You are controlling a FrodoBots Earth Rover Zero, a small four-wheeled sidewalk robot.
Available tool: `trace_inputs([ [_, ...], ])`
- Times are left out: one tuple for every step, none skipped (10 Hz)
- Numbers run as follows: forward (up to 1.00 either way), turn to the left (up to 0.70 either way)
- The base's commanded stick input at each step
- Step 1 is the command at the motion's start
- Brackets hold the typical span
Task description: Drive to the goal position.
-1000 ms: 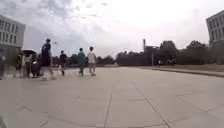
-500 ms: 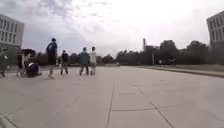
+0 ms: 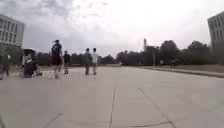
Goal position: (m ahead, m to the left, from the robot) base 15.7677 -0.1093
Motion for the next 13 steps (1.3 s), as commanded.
trace_inputs([
  [0.7,-0.14],
  [0.7,-0.04],
  [0.7,0.0],
  [0.7,0.0],
  [0.7,0.0],
  [0.7,0.0],
  [0.7,0.0],
  [0.7,0.0],
  [0.7,0.0],
  [0.7,0.0],
  [0.7,0.0],
  [0.7,0.0],
  [0.7,0.0],
])
